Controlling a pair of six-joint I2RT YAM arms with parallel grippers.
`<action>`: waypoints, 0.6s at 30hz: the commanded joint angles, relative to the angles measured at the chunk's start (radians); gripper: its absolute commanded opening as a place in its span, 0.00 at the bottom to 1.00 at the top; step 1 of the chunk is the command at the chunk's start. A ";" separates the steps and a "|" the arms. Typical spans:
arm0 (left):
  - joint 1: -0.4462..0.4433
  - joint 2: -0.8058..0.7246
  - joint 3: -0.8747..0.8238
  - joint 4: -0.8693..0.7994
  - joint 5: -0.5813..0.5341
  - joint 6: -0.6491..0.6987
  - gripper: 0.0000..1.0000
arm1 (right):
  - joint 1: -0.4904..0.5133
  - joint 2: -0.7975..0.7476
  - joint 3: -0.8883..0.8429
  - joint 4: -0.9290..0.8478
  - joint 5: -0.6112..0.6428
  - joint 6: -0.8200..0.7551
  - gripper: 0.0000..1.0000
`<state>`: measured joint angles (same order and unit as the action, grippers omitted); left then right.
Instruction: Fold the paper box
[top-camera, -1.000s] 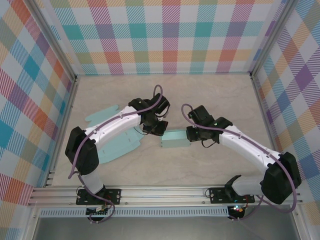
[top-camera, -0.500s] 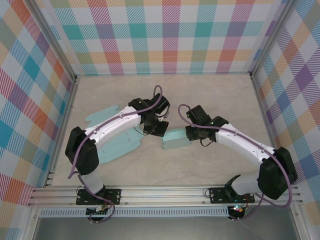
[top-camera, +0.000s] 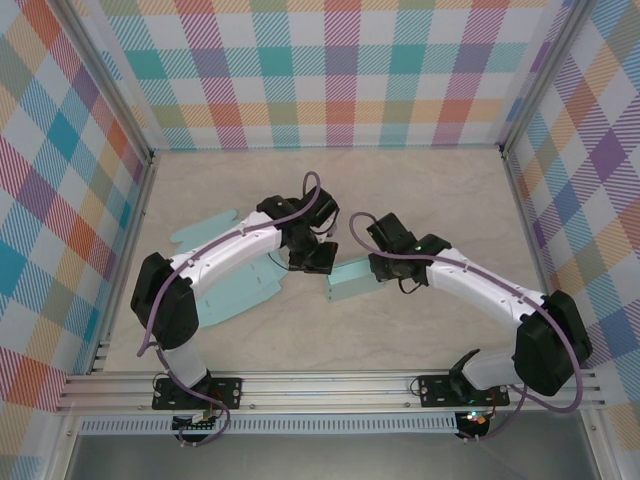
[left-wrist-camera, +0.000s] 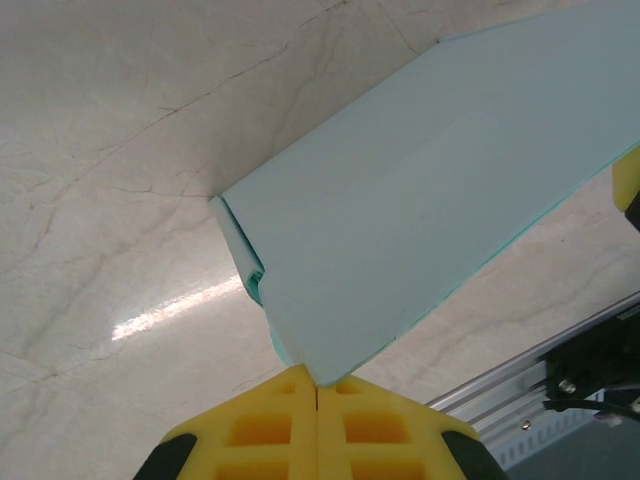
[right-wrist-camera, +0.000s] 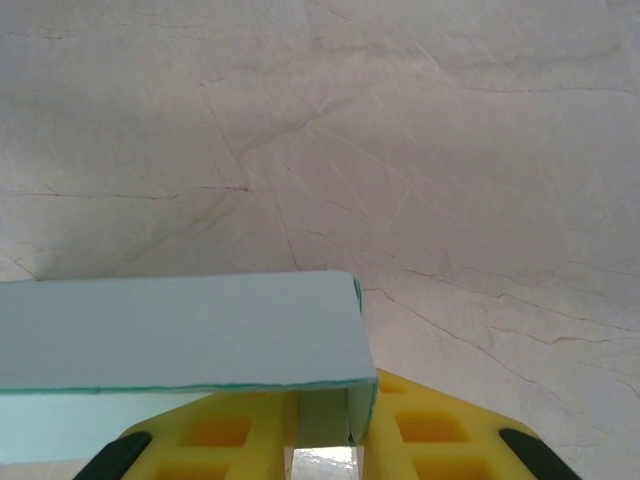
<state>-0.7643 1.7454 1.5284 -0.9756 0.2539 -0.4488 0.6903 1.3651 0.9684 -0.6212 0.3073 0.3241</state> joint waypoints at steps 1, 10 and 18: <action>0.001 0.011 0.019 0.111 0.117 -0.088 0.00 | 0.032 0.041 -0.047 -0.006 -0.058 -0.009 0.22; -0.001 -0.009 -0.003 0.052 -0.031 -0.060 0.28 | 0.037 0.013 -0.059 0.003 -0.050 0.025 0.23; -0.047 -0.020 -0.021 -0.020 -0.198 -0.013 0.40 | 0.038 0.006 -0.050 0.006 -0.057 0.046 0.23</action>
<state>-0.7879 1.7458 1.5097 -0.9451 0.1551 -0.4934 0.7136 1.3586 0.9482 -0.5709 0.3111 0.3550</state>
